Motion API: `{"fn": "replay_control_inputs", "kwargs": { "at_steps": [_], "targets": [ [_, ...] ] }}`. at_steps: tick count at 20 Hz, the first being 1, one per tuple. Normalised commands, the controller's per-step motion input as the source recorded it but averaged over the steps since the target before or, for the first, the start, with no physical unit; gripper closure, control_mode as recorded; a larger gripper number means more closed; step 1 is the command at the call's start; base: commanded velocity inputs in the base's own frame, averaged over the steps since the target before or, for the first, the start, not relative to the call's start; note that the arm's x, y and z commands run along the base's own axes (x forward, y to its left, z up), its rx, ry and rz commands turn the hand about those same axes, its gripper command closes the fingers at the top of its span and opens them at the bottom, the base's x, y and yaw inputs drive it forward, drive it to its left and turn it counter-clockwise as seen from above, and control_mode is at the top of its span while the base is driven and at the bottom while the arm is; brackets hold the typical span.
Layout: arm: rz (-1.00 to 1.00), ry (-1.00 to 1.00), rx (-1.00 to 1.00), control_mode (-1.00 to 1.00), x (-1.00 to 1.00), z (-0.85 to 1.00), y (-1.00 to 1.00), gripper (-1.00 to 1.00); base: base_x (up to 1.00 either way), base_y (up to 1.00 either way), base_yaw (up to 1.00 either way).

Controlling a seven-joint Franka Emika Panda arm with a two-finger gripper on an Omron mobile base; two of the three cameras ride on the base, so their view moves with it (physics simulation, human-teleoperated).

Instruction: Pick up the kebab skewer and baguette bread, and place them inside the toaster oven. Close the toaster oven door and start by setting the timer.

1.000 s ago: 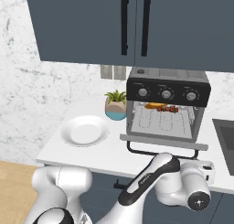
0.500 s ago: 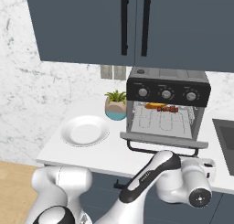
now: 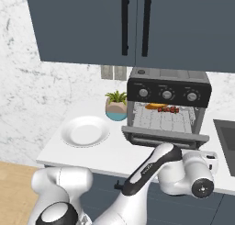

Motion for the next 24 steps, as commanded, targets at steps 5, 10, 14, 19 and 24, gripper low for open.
{"fn": "replay_control_inputs", "kwargs": {
  "at_steps": [5, 10, 14, 19, 24],
  "targets": [
    [0.0, 0.0, 0.0, -1.0, 0.4, 0.0, 0.0, -1.0, 0.0, 0.0, 0.0],
    [0.0, 0.0, 0.0, -1.0, 0.25, 0.0, 0.0, -1.0, 0.0, 0.0, 0.0],
    [0.0, 0.0, 0.0, -1.0, 0.18, 0.0, 0.0, -1.0, 0.0, 0.0, 0.0],
    [0.0, 0.0, 0.0, -1.0, 0.16, 0.0, 0.0, -1.0, 0.0, 0.0, 0.0],
    [0.0, 0.0, 0.0, -1.0, 0.25, 0.0, 0.0, -1.0, 0.0, 0.0, 0.0]
  ]
}}
